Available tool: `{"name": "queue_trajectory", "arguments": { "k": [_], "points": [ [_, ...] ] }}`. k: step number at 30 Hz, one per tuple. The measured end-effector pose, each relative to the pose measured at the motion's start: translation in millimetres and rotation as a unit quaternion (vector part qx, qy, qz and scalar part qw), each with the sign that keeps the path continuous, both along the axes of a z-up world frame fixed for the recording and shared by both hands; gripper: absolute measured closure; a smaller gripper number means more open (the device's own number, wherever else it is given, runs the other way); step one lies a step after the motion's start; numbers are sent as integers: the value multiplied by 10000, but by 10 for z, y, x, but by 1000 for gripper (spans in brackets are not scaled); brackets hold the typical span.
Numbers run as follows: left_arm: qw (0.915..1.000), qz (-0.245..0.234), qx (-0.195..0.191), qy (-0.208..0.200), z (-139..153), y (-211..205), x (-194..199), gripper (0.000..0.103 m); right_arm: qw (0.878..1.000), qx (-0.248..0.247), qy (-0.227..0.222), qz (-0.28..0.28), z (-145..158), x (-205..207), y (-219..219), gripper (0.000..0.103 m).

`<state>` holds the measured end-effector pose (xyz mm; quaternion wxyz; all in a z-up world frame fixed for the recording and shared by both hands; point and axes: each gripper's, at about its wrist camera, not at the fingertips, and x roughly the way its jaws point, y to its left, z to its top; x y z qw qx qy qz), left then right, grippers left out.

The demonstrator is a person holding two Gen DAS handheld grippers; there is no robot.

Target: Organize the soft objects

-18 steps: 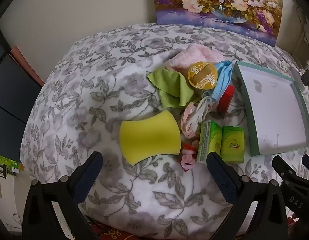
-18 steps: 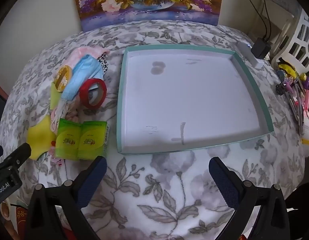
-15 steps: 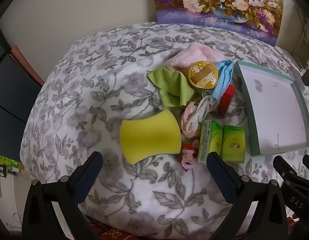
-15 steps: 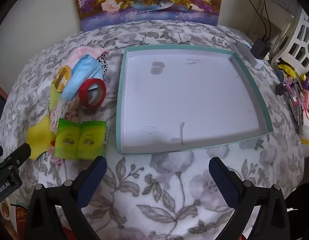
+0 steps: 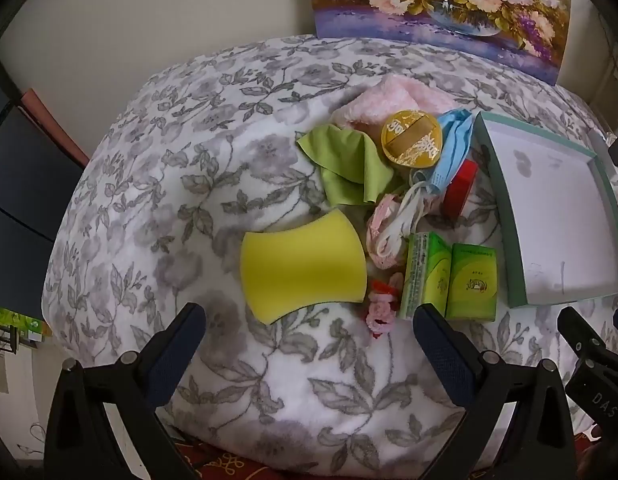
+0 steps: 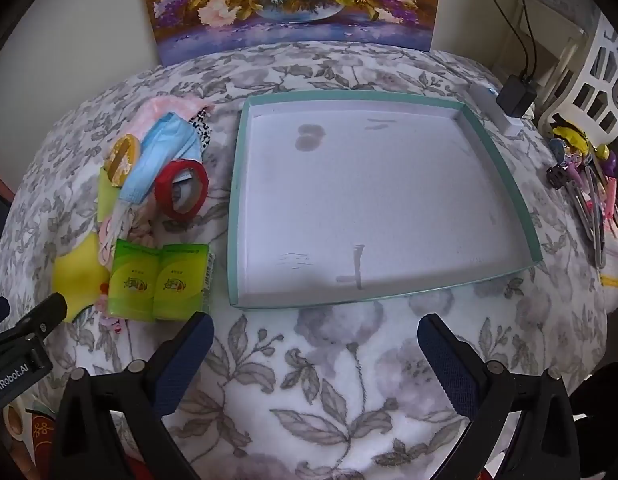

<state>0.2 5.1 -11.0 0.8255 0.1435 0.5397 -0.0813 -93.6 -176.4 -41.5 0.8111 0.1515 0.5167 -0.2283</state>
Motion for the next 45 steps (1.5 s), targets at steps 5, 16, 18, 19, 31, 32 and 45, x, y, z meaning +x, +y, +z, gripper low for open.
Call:
{"name": "queue_trajectory", "arguments": {
  "k": [5, 16, 18, 19, 31, 32, 45],
  "points": [
    [10000, 16, 4, 19, 1, -8, 11, 0, 10000, 11, 15, -9, -4, -1, -8, 0],
    [9999, 27, 26, 111, -31, 6, 30, 0, 10000, 18, 87, -17, -26, 6, 2, 0],
    [9999, 25, 31, 112, -33, 9, 30, 0, 9999, 19, 101, -18, -29, 8, 3, 0],
    [9999, 25, 31, 112, -33, 11, 30, 0, 9999, 20, 110, -19, -32, 9, 4, 0],
    [9999, 21, 64, 129, -39, -10, 35, 0, 9999, 33, 155, -12, -44, 10, 3, 0],
    [9999, 24, 64, 130, -38, -11, 36, 0, 9999, 36, 156, -12, -46, 7, 0, 0],
    [9999, 27, 70, 135, -38, -13, 38, 0, 9998, 47, 177, -9, -57, 3, 0, 0]
  ]
}}
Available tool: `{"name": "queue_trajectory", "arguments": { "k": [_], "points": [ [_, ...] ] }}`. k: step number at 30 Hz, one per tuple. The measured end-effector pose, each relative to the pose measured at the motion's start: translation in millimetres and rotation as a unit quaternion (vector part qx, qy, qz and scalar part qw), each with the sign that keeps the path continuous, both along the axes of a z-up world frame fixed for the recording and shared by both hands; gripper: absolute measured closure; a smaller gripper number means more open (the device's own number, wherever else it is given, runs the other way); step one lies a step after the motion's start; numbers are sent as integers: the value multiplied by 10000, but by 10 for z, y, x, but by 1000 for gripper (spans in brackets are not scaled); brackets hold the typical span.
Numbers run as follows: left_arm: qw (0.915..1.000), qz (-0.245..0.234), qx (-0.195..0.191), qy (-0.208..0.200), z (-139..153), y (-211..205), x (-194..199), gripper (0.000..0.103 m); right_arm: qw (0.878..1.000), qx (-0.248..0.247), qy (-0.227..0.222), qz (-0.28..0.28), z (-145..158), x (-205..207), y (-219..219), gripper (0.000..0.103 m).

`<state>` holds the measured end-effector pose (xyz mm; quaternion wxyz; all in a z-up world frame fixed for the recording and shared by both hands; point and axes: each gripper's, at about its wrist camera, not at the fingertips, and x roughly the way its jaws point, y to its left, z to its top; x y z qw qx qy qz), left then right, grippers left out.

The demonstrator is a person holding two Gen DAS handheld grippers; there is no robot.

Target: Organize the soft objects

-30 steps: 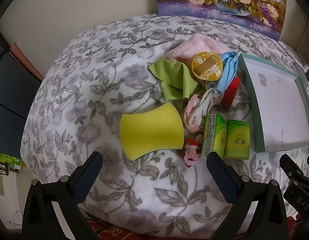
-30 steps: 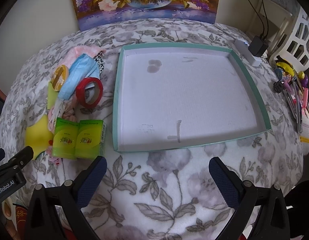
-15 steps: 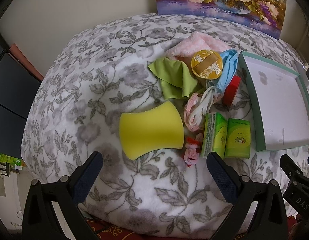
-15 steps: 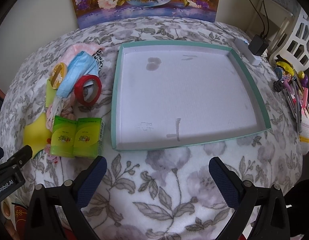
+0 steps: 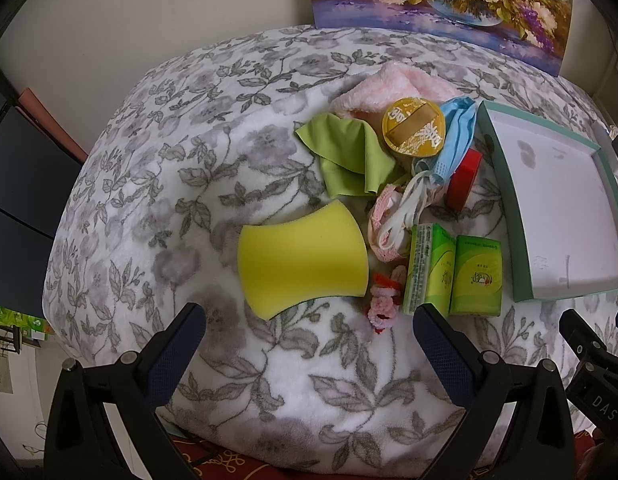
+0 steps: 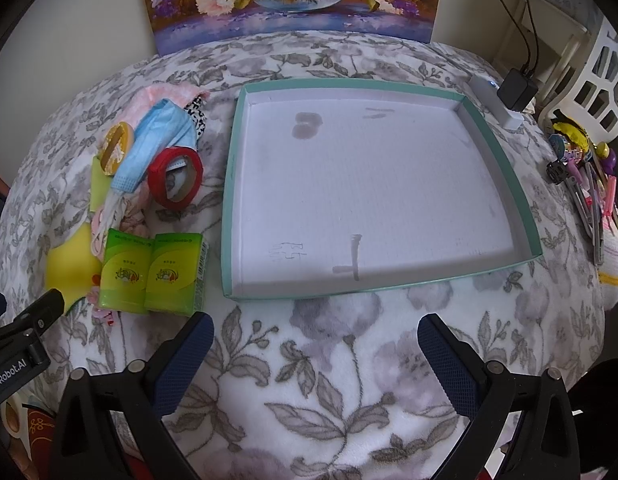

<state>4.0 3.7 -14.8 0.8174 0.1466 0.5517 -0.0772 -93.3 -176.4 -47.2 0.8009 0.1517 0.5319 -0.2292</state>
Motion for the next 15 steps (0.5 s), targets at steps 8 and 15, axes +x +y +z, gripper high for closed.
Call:
{"name": "queue_trajectory", "arguments": {
  "k": [8, 15],
  "points": [
    [10000, -5, 11, 4, -12, -8, -6, 0, 10000, 8, 5, 2, -3, 2, 3, 0],
    [10000, -1, 14, 6, -10, -13, -2, 0, 10000, 11, 8, 3, -5, 5, 5, 0]
  ]
}}
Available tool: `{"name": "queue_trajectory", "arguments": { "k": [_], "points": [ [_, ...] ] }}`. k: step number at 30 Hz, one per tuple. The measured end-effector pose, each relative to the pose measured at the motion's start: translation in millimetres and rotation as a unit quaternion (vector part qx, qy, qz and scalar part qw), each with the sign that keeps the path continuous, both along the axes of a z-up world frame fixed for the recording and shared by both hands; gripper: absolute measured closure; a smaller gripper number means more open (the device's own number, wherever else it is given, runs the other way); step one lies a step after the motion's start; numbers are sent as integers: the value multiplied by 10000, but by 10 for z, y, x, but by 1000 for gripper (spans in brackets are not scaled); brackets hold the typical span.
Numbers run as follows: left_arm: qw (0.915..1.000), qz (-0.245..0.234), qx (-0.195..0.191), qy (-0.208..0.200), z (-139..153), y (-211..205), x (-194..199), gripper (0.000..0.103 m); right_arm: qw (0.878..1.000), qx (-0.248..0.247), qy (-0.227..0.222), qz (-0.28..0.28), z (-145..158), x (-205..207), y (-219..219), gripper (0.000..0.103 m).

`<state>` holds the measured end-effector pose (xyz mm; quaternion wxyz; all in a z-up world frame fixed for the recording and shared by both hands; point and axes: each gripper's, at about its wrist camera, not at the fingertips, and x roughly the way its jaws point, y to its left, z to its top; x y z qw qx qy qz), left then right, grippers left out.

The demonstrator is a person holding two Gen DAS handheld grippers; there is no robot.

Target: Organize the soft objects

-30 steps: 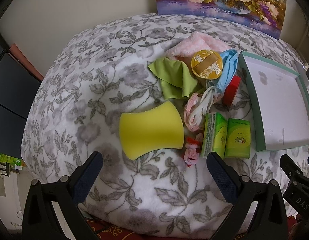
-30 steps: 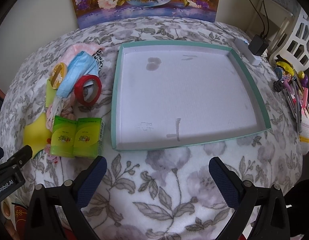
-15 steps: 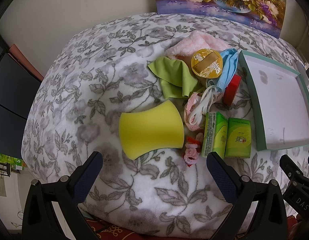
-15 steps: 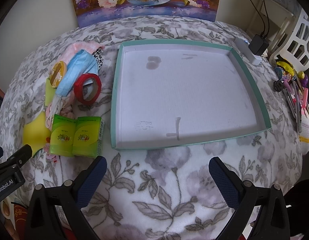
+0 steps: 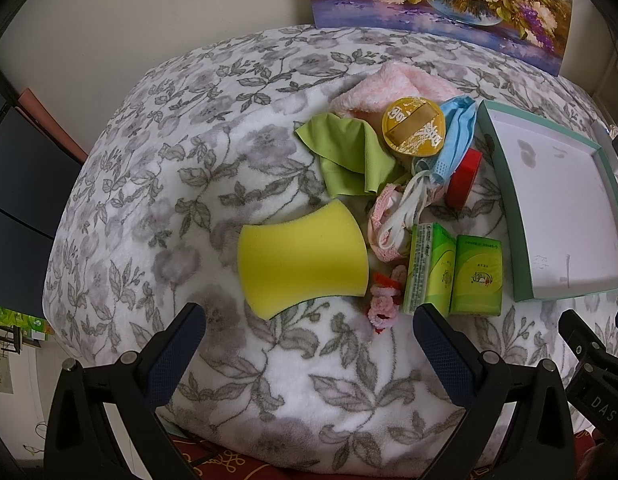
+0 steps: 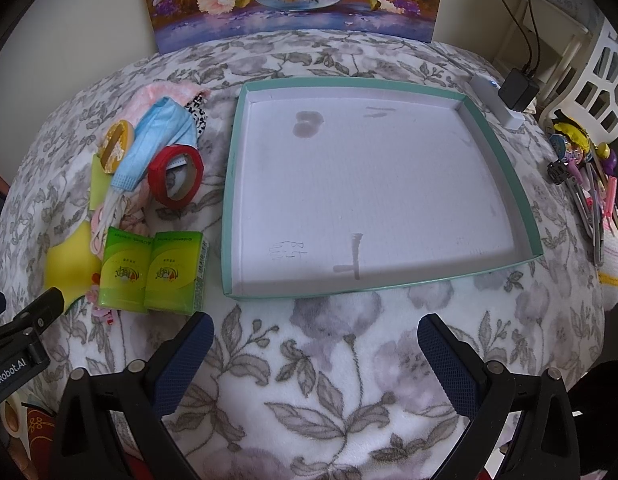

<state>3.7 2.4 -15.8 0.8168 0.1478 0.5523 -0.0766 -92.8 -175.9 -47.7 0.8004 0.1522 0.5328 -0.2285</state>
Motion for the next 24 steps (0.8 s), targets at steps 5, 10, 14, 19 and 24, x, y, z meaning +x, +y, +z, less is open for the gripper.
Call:
{"name": "queue_trajectory", "arguments": {
  "k": [5, 10, 14, 19, 24],
  "points": [
    [10000, 3, 2, 4, 0, -2, 1, 0, 10000, 4, 4, 14, -5, -4, 4, 0],
    [10000, 0, 6, 23, -14, 9, -1, 0, 10000, 41, 3, 19, -4, -8, 4, 0],
    [10000, 9, -5, 49, -9, 16, 11, 0, 10000, 44, -16, 44, 7, 22, 16, 0],
    [9995, 125, -280, 74, 20, 87, 58, 0, 9992, 157, -350, 124, 118, 47, 41, 0],
    [9963, 557, -649, 8, 56, 311, 170, 0, 9967, 323, -628, 402, 213, 171, 177, 0]
  ]
}}
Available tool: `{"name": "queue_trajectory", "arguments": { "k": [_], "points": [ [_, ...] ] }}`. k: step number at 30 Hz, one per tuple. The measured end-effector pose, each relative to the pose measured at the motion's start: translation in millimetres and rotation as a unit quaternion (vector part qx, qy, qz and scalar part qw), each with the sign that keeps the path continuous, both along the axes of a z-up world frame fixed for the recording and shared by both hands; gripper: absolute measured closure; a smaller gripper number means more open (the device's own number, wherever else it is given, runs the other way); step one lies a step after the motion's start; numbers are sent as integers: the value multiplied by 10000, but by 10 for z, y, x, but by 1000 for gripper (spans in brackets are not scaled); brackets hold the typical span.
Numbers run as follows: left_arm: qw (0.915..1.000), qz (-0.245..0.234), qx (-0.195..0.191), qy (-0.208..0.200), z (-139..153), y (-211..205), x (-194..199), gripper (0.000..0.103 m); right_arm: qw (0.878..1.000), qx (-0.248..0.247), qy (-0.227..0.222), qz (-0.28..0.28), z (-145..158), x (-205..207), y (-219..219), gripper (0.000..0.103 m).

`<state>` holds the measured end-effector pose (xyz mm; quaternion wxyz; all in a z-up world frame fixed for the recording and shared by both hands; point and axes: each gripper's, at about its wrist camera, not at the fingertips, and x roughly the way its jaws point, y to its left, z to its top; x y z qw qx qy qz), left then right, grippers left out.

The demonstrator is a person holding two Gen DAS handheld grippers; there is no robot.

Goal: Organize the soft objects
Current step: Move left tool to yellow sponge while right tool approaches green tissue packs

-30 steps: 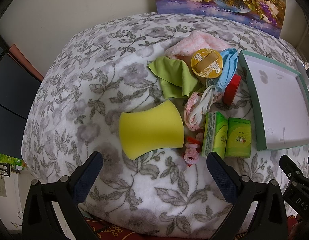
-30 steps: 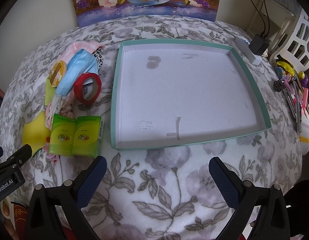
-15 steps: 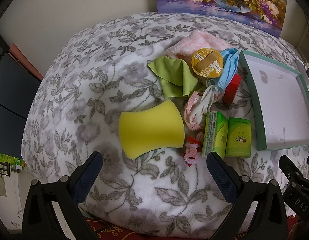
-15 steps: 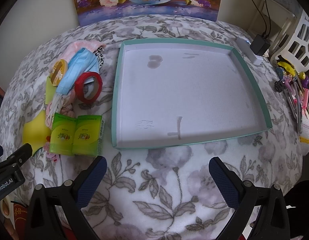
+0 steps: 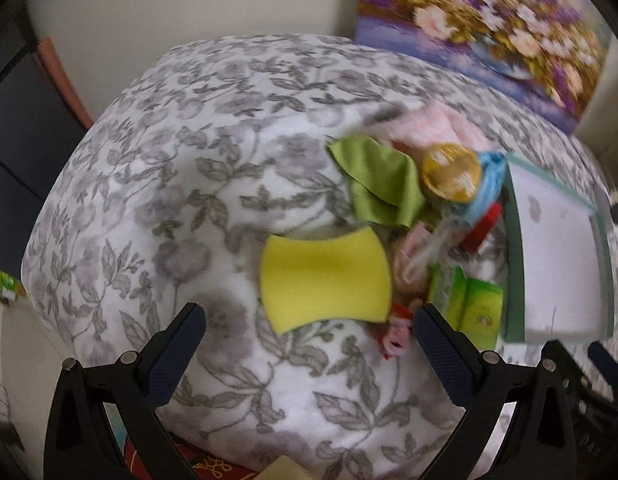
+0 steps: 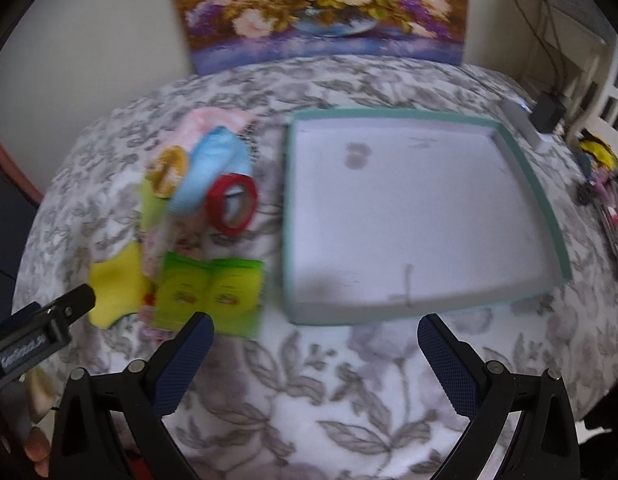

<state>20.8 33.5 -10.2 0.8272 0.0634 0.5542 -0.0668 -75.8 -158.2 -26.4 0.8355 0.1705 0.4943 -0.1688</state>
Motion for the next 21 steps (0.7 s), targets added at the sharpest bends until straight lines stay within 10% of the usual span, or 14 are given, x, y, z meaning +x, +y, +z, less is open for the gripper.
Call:
{"name": "queue_trajectory", "arguments": {
  "k": [9, 21],
  "points": [
    [9963, 560, -538, 366, -185, 248, 245, 0, 9978, 465, 82, 456, -94, 389, 291, 0],
    [9970, 146, -223, 730, -436, -19, 467, 0, 9974, 521, 306, 388, -203, 545, 288, 0]
  ]
}}
